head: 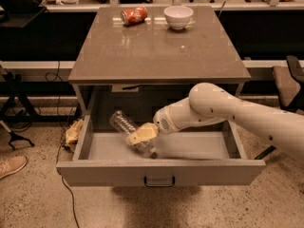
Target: Place water bottle into top drawer
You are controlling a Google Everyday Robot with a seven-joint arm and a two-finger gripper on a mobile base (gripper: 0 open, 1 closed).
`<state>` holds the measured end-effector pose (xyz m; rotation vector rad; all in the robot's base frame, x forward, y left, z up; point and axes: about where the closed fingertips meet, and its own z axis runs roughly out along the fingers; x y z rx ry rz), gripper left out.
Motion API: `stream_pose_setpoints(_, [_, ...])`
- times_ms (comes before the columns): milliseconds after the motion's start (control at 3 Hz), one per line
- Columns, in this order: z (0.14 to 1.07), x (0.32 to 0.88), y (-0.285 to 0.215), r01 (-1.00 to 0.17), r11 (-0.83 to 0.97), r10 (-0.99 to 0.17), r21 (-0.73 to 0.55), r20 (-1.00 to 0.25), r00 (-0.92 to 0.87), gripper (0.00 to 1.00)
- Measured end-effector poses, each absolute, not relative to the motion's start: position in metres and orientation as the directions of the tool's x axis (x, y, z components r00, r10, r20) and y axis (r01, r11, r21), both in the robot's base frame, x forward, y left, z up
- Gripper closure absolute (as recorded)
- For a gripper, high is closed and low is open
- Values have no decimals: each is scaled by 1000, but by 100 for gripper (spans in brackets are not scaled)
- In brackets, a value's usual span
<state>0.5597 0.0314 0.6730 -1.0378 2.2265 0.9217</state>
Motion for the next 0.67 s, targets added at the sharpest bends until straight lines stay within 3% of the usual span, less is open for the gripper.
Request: stream_pose_setpoints(667, [700,575,-37,-756,560,-346,341,-733,-586,0])
